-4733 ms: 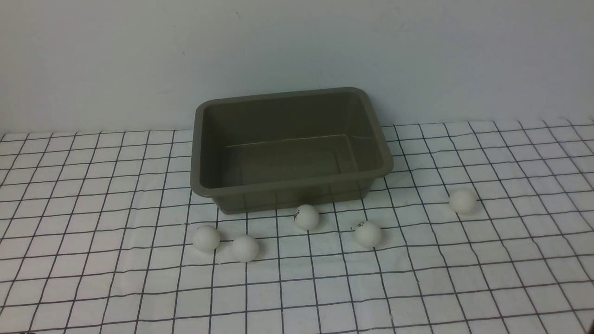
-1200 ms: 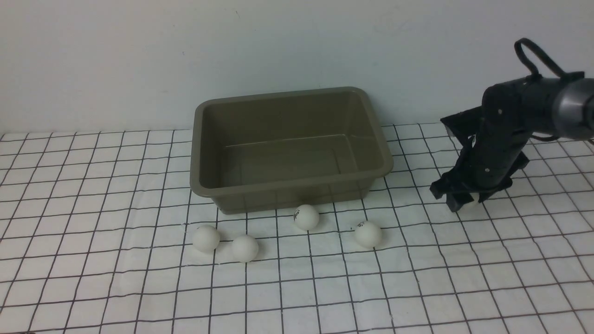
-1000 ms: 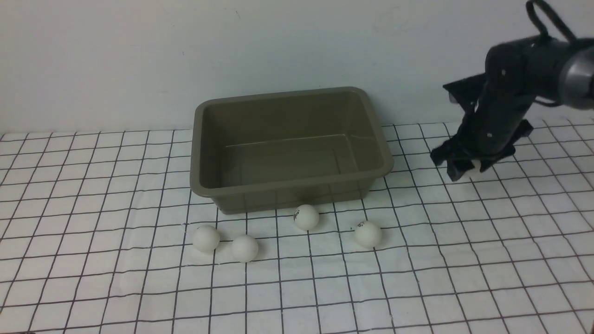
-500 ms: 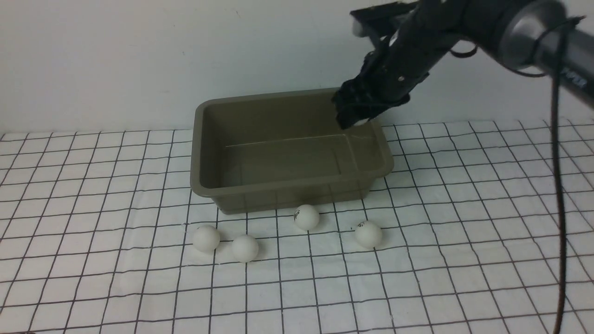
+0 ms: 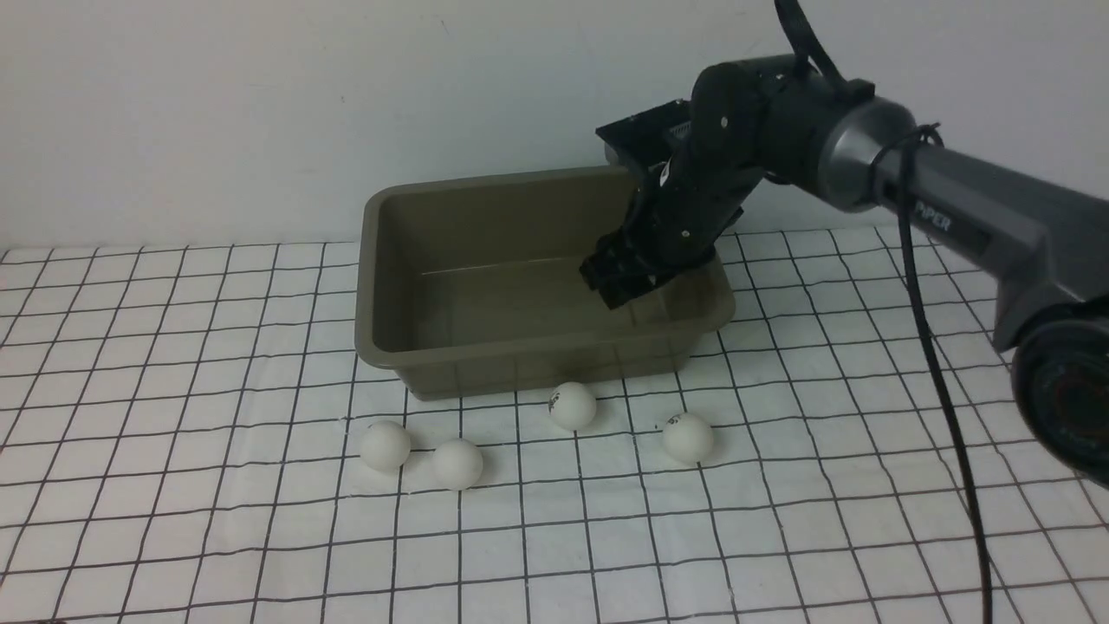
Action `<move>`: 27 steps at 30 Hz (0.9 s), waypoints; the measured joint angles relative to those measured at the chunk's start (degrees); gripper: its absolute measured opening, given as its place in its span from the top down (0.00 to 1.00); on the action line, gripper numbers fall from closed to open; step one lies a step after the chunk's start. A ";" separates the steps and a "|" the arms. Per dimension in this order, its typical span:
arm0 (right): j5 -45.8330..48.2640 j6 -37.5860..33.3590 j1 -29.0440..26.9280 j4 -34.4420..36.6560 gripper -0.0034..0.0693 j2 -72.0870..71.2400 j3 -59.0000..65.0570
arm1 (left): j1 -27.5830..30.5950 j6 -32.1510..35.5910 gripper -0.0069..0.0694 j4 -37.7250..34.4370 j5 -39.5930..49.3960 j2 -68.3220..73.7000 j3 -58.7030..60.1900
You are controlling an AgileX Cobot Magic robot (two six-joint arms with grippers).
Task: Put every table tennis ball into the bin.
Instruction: Use the right arm to put the table tennis ball into the box, then use the right arm to clamp the table tennis ball closest to it
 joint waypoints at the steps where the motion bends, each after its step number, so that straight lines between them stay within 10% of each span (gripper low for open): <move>1: -0.30 0.00 0.00 0.00 0.45 0.27 0.00 | 0.00 0.00 0.91 0.00 0.00 0.00 0.00; 27: 12.19 4.70 -1.50 -11.53 0.38 -20.19 -4.10 | -0.01 0.00 0.91 0.00 0.00 0.00 0.00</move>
